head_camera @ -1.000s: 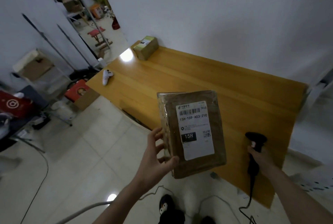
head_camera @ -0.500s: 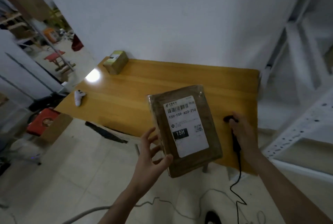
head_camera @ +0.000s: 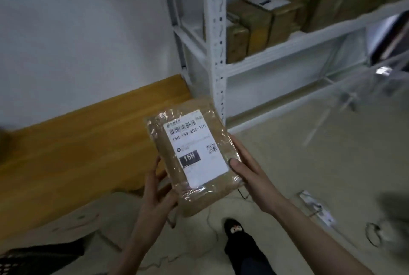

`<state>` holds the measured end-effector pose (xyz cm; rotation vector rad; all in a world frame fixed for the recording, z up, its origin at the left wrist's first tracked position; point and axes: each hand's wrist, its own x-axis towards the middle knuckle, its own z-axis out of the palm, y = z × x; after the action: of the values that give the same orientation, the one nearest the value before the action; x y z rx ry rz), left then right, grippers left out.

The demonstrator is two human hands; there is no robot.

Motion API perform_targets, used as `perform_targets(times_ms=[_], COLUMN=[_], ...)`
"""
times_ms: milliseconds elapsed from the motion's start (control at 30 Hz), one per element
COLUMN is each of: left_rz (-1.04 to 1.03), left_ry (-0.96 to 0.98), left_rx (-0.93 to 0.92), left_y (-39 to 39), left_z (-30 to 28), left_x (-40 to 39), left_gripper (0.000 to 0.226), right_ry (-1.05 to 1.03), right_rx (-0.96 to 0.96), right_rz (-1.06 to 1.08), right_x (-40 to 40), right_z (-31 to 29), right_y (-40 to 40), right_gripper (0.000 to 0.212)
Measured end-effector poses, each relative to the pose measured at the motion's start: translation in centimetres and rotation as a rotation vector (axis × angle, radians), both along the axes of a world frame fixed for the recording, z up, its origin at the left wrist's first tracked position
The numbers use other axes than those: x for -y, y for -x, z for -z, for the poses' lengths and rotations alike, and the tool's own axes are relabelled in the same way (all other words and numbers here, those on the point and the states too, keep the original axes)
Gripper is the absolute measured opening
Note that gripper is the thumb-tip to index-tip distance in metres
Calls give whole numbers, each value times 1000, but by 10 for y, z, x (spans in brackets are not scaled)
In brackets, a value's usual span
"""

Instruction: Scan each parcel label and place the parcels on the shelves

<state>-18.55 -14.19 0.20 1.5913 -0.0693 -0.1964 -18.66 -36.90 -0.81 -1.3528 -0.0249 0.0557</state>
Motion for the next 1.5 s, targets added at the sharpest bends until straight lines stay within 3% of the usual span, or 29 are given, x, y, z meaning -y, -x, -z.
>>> perform_targets(times_ms=[100,233,333,433,867,1167,1333,1500], left_rz=[140,330,418,438,557,510,463,497], left_ry=[-49,-77,-82,-87,-108,-56,-23,-12], left_rx=[-24,-17,30,22,-5,54,101,83], left_y=[9,11,11,5,4,-14,-31,-77], left_z=[-6,-13,-14,-17,-66,-84,-103,-118], left_x=[25,59,89,123,353,491,561,640], left_gripper=[74,92,85,72,100,79,35,34], right_ry=[13,20,19,9,4,10,21,77], right_rx=[-16,-46,-43,-42,15,62,57,54], right_rz=[134,264,333,382,567,592,616,667], right_x=[22,49,70,98,303,442,507,583], right_z=[-5,-12,-14,-17,-54,-78,-81,-96], right_y=[44,87,104,115,129,111,77,29], right_gripper=[57,61,63,67,61,66,72,69])
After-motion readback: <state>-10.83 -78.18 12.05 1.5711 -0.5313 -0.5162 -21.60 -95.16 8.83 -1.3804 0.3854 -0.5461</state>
